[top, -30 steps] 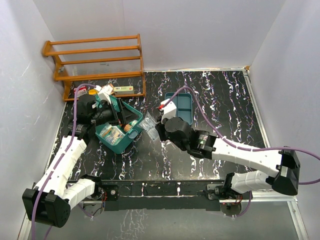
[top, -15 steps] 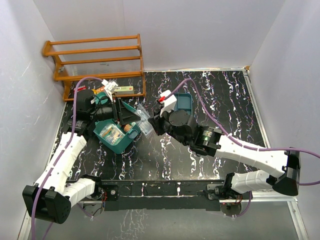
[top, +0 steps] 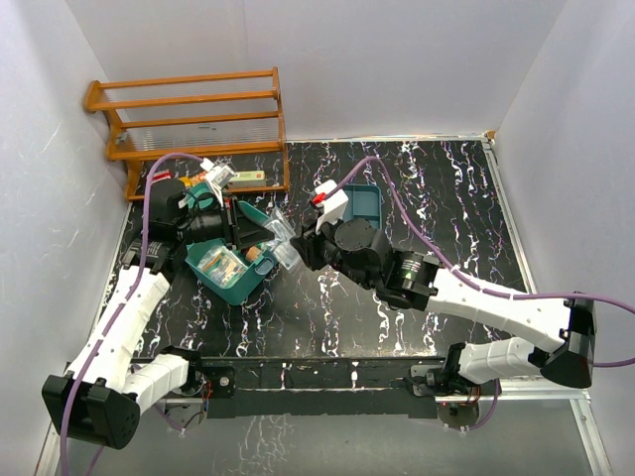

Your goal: Organize the medicine kit

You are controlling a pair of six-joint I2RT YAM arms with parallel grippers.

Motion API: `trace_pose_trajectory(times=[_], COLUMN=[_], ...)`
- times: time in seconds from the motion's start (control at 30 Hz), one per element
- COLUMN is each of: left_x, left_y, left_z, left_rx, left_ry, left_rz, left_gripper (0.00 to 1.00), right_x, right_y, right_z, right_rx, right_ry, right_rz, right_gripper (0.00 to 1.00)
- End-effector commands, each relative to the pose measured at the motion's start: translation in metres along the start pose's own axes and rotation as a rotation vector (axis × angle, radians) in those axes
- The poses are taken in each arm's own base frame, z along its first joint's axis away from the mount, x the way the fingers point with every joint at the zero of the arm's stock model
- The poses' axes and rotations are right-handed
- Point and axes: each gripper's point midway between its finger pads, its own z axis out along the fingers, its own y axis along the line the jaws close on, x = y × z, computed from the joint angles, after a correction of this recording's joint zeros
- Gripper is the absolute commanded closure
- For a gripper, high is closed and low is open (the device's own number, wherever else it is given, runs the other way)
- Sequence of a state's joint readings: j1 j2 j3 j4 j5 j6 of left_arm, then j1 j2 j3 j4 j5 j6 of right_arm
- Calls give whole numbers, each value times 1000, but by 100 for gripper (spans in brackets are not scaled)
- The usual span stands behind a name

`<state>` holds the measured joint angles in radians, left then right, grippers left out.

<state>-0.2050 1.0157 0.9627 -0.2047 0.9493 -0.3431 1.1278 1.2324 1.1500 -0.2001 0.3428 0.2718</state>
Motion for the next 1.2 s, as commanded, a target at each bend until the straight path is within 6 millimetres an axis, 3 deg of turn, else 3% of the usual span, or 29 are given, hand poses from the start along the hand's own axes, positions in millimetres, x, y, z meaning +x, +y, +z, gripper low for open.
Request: trace_pose_trajectory(times=[0.0,0.1,0.2,0.47,0.7,1.03,1.17], left_x=[-13,-10,-6,3,22,42,46], left_y=[11,31,53,94,112,145,145], left_z=[-11,-18,-29,-66,-64,-76,-66], left_rx=[-129,-251,-400,-688,-666,-664,-568], left_ry=[-40,-19,14,228,341,404,390], left_rz=[116,118,111,158,82,-58,-142], left_gripper=[97,97,97,96,96,96,95], right_x=[-11,7,13,28,34,41,39], right_y=[-18,-43,-58,-87,-117,-109,-98], right_z=[-1,1,5,22,23,34,35], right_rx=[112,255,326,330,335,264,196], right_ry=[-54,-28,-12,76,114,162,181], right_rz=[47,57,54,66,54,23,0], right_gripper=[60,48,43,41,42,44,44])
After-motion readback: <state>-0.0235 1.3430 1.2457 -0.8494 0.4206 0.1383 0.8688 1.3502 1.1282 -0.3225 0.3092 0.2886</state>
